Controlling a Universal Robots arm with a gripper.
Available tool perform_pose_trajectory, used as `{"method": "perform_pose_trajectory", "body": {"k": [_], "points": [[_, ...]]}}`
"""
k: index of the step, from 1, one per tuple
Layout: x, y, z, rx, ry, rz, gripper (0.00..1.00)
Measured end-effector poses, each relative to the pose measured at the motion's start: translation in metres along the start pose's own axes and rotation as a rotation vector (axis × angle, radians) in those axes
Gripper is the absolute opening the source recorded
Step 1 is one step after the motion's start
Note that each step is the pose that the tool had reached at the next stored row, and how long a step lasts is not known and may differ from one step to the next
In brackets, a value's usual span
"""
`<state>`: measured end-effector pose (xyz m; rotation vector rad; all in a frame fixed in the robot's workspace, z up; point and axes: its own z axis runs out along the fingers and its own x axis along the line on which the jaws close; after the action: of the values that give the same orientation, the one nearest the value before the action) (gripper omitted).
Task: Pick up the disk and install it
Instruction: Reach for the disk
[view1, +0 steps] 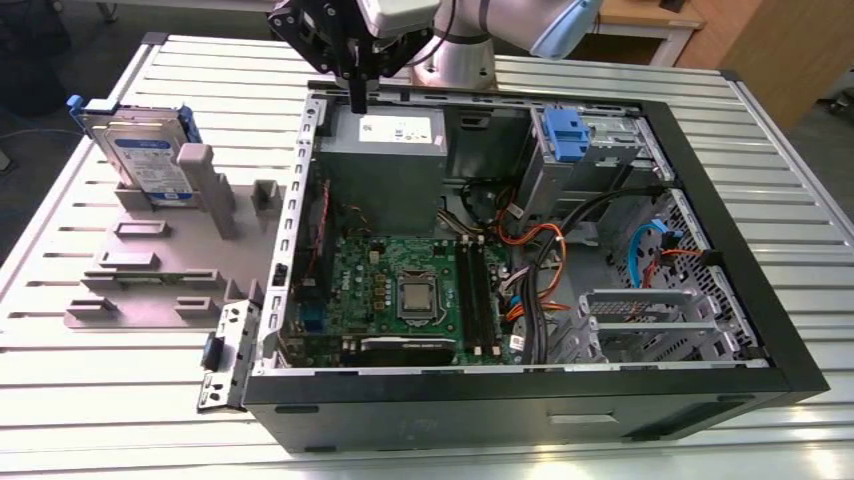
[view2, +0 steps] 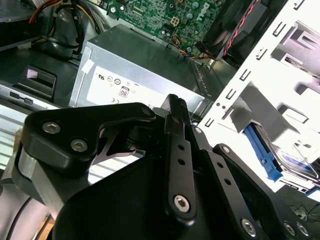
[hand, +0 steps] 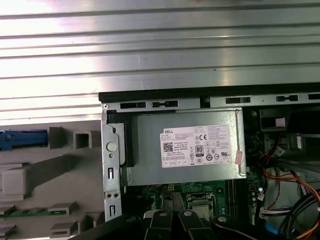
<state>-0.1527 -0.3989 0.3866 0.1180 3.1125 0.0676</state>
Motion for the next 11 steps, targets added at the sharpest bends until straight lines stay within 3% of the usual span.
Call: {"method": "perform_pose_trajectory", "body": {"k": [11], "points": [[0.0031,-0.0003,0.0004,0.0000,0.0000,0.000,0.11]]}}
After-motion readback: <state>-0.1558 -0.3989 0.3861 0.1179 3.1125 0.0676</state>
